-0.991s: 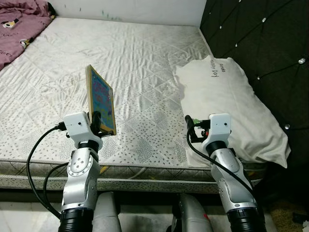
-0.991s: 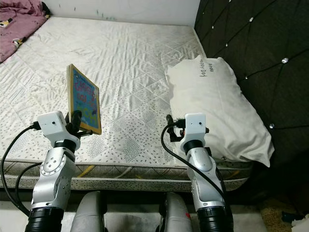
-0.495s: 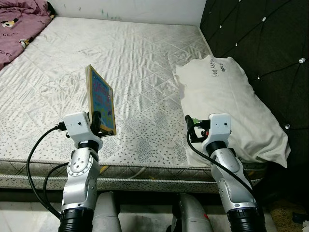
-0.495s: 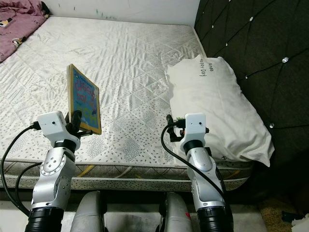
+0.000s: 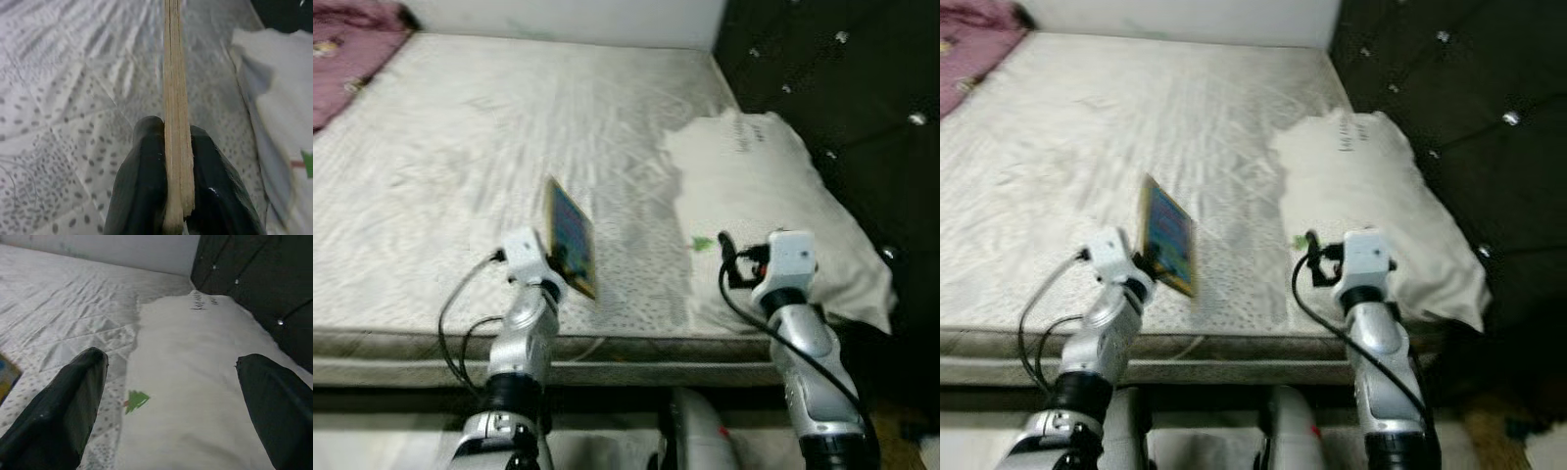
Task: Clean up the room
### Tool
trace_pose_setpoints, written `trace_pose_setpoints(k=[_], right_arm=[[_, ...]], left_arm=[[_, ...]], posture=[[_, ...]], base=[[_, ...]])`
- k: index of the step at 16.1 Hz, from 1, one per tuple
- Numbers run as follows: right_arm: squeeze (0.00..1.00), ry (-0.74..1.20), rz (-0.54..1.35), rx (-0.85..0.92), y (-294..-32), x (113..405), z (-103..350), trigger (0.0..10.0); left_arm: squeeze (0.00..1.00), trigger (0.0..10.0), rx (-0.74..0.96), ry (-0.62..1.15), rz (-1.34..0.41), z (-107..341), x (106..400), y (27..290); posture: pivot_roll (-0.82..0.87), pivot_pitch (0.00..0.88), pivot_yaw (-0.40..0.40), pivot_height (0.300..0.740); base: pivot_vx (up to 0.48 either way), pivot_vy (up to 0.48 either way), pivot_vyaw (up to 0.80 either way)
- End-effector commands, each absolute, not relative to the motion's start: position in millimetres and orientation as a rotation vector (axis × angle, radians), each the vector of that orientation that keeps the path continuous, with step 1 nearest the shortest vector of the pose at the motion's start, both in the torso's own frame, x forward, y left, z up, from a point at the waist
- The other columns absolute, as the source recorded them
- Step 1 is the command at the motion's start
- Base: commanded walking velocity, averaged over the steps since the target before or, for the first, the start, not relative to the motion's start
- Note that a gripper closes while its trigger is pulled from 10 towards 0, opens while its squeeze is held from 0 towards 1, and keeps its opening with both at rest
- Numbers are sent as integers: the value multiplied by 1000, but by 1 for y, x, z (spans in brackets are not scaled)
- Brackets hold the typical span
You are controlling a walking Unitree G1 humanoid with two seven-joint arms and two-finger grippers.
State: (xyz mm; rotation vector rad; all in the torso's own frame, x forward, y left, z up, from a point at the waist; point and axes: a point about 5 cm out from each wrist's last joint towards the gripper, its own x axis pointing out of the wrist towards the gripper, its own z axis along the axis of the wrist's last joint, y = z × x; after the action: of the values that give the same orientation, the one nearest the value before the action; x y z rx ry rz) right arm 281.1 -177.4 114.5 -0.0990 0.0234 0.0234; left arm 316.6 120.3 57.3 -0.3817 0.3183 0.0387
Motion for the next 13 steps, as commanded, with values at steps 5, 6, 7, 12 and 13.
trace_pose_setpoints(k=[5, 6, 7, 12, 13], right_arm=[[0, 23, 14, -85, -180, 278, 119, 10000], [0, 33, 9, -90, -183, 274, 118, 10000], [0, 34, 8, -91, -183, 272, 118, 10000], [0, 50, 8, -111, -192, 259, 120, 10000], [0, 56, 18, -109, -193, 254, 121, 10000]], left_arm=[[0, 10000, -386, 307, 28, 63, 334, 130], [0, 10000, -422, 280, -3, 69, 341, 125], [0, 10000, -430, 274, -14, 70, 342, 124], [0, 10000, -552, 282, -74, 70, 349, 116], [0, 10000, -581, 300, -89, 67, 349, 112]], posture=[[-115, 18, -32, 596], [-125, 22, -27, 591], [-130, 24, -27, 591], [-177, 46, -36, 591], [-186, 56, -37, 591]], base=[[0, 0, 0], [0, 0, 0], [0, 0, 0], [0, 0, 0], [0, 0, 0]])
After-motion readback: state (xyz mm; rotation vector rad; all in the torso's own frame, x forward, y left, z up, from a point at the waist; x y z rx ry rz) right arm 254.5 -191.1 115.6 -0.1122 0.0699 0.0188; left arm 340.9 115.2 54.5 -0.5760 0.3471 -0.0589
